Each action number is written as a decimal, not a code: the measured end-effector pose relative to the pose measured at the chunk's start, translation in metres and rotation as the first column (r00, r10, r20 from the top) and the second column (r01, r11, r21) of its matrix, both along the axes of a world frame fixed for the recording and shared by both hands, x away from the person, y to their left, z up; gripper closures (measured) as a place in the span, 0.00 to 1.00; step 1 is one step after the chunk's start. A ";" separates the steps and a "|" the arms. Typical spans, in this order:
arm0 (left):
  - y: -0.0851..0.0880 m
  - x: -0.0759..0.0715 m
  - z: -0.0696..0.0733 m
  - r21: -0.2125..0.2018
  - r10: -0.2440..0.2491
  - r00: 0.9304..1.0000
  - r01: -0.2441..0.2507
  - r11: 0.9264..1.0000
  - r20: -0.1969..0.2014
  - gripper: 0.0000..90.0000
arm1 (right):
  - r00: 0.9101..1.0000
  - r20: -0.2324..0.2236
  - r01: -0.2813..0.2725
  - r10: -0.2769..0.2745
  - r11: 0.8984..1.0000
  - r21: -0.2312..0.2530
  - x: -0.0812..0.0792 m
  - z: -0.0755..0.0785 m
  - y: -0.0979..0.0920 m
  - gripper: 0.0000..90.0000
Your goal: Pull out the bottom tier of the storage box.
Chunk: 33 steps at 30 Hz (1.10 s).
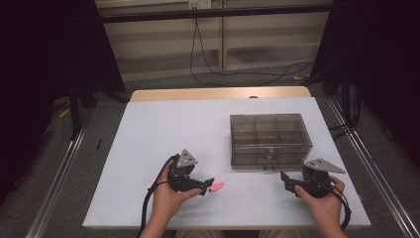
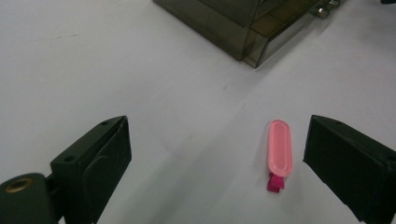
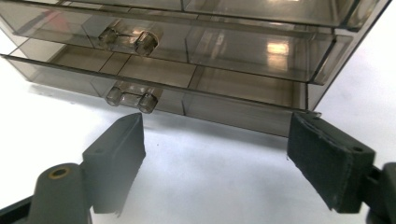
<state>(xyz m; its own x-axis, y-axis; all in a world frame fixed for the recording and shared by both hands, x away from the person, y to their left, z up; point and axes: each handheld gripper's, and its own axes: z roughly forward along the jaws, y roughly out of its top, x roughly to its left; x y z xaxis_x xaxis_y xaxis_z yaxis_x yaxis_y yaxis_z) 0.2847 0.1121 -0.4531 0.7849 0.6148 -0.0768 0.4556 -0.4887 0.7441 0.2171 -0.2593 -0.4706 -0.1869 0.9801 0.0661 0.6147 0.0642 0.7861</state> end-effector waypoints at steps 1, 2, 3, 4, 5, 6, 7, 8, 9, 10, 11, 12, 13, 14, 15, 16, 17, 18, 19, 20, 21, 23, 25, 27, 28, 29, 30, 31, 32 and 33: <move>-0.002 0.000 0.000 0.001 0.004 1.000 -0.004 1.000 0.000 0.08 | 1.000 0.001 0.003 -0.003 1.000 -0.003 0.000 -0.001 -0.002 0.20; -0.004 0.000 0.000 0.009 0.001 1.000 -0.001 1.000 -0.001 0.08 | 1.000 0.004 0.000 0.000 1.000 0.000 0.000 -0.001 -0.003 0.20; -0.006 0.000 -0.001 0.004 0.000 1.000 0.000 1.000 -0.002 0.08 | 1.000 0.007 0.000 0.000 1.000 0.001 0.001 -0.001 -0.005 0.19; -0.009 0.000 -0.001 -0.001 0.004 1.000 -0.004 1.000 -0.004 0.08 | 1.000 0.008 0.003 -0.003 1.000 -0.001 0.001 -0.001 -0.006 0.19; -0.011 0.000 -0.001 -0.004 0.003 1.000 -0.003 1.000 -0.005 0.08 | 1.000 0.010 0.003 -0.003 1.000 0.002 0.002 -0.001 -0.008 0.19; -0.013 0.001 -0.001 0.002 0.003 1.000 -0.003 1.000 -0.004 0.08 | 1.000 0.012 0.002 -0.002 1.000 0.007 0.003 -0.001 -0.009 0.19; -0.016 0.000 -0.001 0.001 -0.001 1.000 0.001 1.000 -0.010 0.08 | 1.000 0.013 0.003 -0.003 1.000 0.009 0.004 -0.001 -0.010 0.18; -0.018 0.001 -0.001 -0.005 -0.001 1.000 0.001 1.000 -0.008 0.08 | 1.000 0.015 0.002 -0.002 1.000 0.014 0.005 -0.001 -0.012 0.18; -0.021 0.001 -0.001 0.004 -0.009 1.000 0.009 1.000 -0.011 0.08 | 1.000 0.017 0.001 -0.001 1.000 0.016 0.005 -0.002 -0.013 0.18; -0.023 0.001 -0.002 -0.013 -0.010 1.000 0.010 1.000 -0.012 0.08 | 1.000 0.016 0.002 -0.002 1.000 0.011 0.006 -0.003 -0.014 0.18; -0.025 0.001 -0.001 0.000 -0.012 1.000 0.012 1.000 -0.008 0.08 | 1.000 0.015 0.002 -0.002 1.000 0.010 0.007 -0.003 -0.015 0.18; -0.028 0.002 -0.002 -0.004 -0.014 1.000 0.014 1.000 -0.009 0.09 | 1.000 0.015 0.001 -0.001 1.000 0.014 0.007 -0.004 -0.016 0.17; -0.030 0.002 -0.003 -0.007 -0.011 1.000 0.011 1.000 -0.016 0.09 | 1.000 0.012 -0.002 0.002 1.000 0.011 0.008 -0.004 -0.016 0.17; -0.032 0.003 -0.003 -0.005 -0.014 1.000 0.014 1.000 -0.011 0.09 | 1.000 0.012 -0.001 0.001 1.000 0.007 0.008 -0.005 -0.017 0.17; -0.034 0.003 -0.004 -0.019 -0.007 1.000 0.007 1.000 -0.015 0.09 | 1.000 0.011 -0.003 0.002 1.000 0.009 0.009 -0.005 -0.018 0.17; -0.035 0.003 -0.004 -0.018 -0.008 1.000 0.008 1.000 -0.017 0.10 | 1.000 0.009 -0.005 0.005 1.000 0.009 0.009 -0.006 -0.019 0.17; -0.036 0.003 -0.004 -0.020 -0.008 1.000 0.008 1.000 -0.019 0.12 | 1.000 0.011 -0.002 0.002 1.000 0.007 0.010 -0.006 -0.020 0.17; -0.038 0.004 -0.005 -0.019 -0.007 1.000 0.006 1.000 -0.015 0.13 | 1.000 0.009 -0.006 0.006 1.000 0.009 0.010 -0.006 -0.021 0.17; -0.040 0.004 -0.005 -0.018 -0.008 1.000 0.008 1.000 -0.018 0.13 | 1.000 0.007 -0.008 0.007 1.000 0.014 0.011 -0.006 -0.022 0.17; -0.042 0.004 -0.006 -0.030 -0.006 1.000 0.005 1.000 -0.026 0.13 | 1.000 0.005 -0.007 0.007 1.000 0.013 0.012 -0.007 -0.022 0.17; -0.044 0.005 -0.007 -0.031 -0.017 1.000 0.016 0.999 -0.025 0.14 | 1.000 0.005 -0.011 0.011 1.000 0.015 0.013 -0.007 -0.023 0.17; -0.048 0.005 -0.007 -0.021 -0.026 0.999 0.026 0.999 -0.025 0.17 | 1.000 0.002 -0.017 0.017 1.000 0.017 0.014 -0.007 -0.023 0.17; -0.051 0.006 -0.009 -0.024 -0.033 0.999 0.032 0.999 -0.028 0.18 | 1.000 0.000 -0.030 0.030 0.999 0.014 0.015 -0.008 -0.024 0.18; -0.055 0.006 -0.010 -0.030 -0.038 0.999 0.038 0.999 -0.023 0.20 | 1.000 -0.004 -0.028 0.028 1.000 0.011 0.016 -0.009 -0.024 0.18; -0.056 0.007 -0.011 -0.031 -0.036 0.999 0.035 0.999 -0.025 0.20 | 1.000 -0.003 -0.029 0.029 0.999 0.013 0.017 -0.009 -0.025 0.18; -0.059 0.007 -0.011 -0.028 -0.043 0.999 0.043 0.999 -0.026 0.20 | 0.999 -0.003 -0.032 0.032 0.999 0.013 0.017 -0.009 -0.025 0.18; -0.061 0.008 -0.012 -0.023 -0.046 0.999 0.045 0.999 -0.029 0.22 | 1.000 -0.004 -0.031 0.031 0.999 0.011 0.018 -0.010 -0.026 0.19; -0.063 0.008 -0.012 -0.021 -0.050 0.998 0.050 0.999 -0.029 0.22 | 0.999 -0.003 -0.037 0.037 0.999 0.015 0.018 -0.010 -0.026 0.20; -0.065 0.009 -0.013 -0.023 -0.056 0.998 0.055 0.998 -0.030 0.23 | 0.999 -0.002 -0.046 0.046 0.999 0.015 0.018 -0.010 -0.025 0.22; -0.067 0.009 -0.014 -0.022 -0.060 0.998 0.059 0.998 -0.029 0.25 | 0.999 0.001 -0.049 0.049 0.999 0.008 0.018 -0.010 -0.025 0.22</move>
<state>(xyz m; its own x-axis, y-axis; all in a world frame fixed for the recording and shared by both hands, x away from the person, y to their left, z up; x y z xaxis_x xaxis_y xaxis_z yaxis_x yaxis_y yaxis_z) 0.2936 0.0455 -0.4668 0.8171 0.5653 -0.1128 0.4482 -0.4999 0.7411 0.2354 -0.2845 -0.4804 -0.2345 0.9693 0.0741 0.6107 0.0876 0.7870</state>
